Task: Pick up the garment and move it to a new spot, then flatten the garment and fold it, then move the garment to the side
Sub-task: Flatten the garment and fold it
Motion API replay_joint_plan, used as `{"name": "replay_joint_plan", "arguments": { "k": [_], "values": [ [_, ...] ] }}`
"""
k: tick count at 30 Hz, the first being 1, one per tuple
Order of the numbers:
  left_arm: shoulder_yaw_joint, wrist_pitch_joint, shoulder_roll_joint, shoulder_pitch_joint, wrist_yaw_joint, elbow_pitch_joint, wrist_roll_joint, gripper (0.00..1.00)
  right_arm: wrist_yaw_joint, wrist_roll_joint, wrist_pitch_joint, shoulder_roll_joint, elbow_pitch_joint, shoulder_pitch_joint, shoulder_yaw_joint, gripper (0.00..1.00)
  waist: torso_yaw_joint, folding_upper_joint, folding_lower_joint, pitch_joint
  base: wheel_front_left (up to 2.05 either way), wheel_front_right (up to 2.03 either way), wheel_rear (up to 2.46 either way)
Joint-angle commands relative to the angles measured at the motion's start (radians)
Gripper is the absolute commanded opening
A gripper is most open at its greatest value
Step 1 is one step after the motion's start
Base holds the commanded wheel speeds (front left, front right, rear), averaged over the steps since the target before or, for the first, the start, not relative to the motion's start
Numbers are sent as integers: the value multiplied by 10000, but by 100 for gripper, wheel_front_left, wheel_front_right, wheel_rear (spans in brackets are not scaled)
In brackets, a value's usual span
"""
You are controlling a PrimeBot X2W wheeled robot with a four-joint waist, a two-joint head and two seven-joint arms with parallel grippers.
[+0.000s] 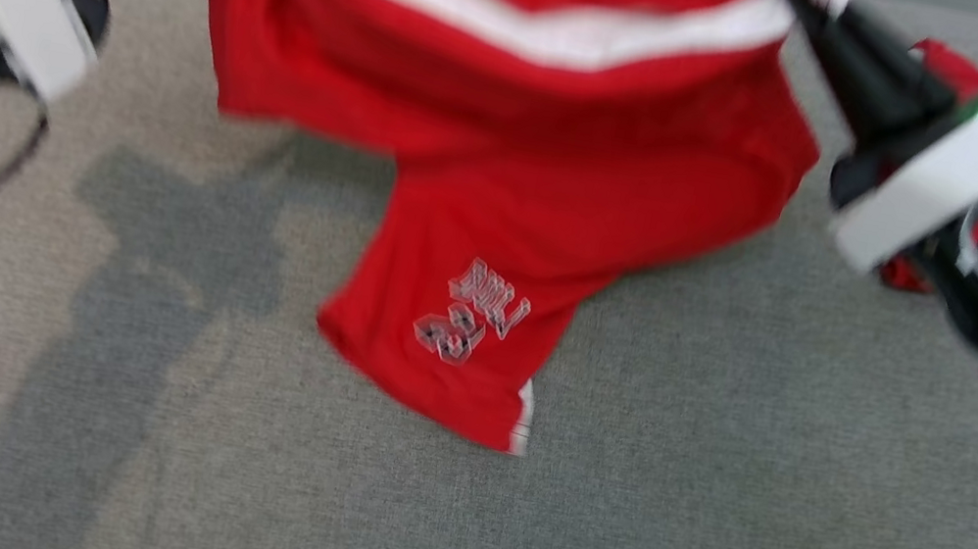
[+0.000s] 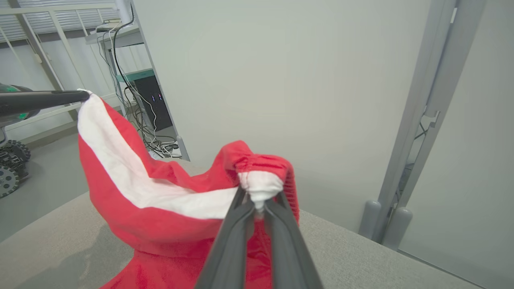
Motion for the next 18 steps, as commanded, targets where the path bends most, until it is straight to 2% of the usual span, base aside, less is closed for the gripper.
{"name": "replay_joint_plan", "arguments": {
  "k": [1,10,18],
  "values": [
    [-163,-55,44,-762,-2,272,-118,0,7,132,45,27,208,-698,89,0,-39,0,0,823,0,0,0],
    [-1459,-740,621,-5006,-3,2077,207,0,7,733,257,594,1801,-4718,1065,0,-257,0,0,2648,0,0,0],
    [-2474,-1859,652,-7979,-3,3707,402,0,7,1093,-772,1330,3740,-7646,1168,0,-326,0,0,3645,0,0,0]
  ]
}}
